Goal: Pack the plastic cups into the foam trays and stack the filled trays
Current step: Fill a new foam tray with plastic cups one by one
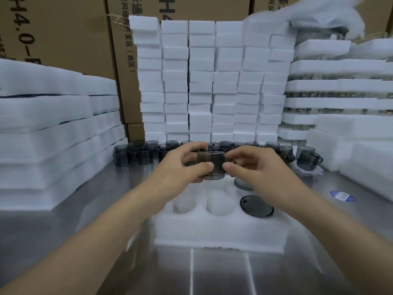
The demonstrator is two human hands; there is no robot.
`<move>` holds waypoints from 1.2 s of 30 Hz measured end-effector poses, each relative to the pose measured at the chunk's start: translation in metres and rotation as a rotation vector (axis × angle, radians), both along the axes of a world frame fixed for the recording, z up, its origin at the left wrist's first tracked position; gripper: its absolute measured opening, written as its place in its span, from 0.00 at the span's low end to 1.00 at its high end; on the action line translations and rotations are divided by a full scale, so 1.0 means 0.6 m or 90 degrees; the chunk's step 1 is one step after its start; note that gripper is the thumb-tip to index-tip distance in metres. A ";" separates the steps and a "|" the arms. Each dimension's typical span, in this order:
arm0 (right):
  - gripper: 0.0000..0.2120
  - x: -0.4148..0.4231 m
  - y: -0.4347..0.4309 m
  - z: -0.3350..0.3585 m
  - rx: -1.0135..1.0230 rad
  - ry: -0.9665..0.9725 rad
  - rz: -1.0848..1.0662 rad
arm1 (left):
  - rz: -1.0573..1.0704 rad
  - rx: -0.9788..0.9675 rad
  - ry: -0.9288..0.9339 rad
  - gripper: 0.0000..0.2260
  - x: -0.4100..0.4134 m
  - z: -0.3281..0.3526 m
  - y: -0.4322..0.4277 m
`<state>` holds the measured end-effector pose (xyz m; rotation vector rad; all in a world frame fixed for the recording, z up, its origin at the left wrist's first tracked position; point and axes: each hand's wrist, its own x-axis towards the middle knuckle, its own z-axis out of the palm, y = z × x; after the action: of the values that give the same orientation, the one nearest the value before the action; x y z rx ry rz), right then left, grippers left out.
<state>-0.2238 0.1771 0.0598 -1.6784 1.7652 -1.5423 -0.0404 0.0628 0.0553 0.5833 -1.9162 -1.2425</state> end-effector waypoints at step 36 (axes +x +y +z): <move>0.19 -0.003 0.004 -0.012 0.202 0.429 0.007 | 0.094 -0.389 -0.427 0.22 -0.005 -0.023 0.018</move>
<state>-0.2255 0.1797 0.0527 -2.1683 2.1424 -0.6524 -0.0435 0.0737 0.0414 0.8472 -2.5810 -0.3183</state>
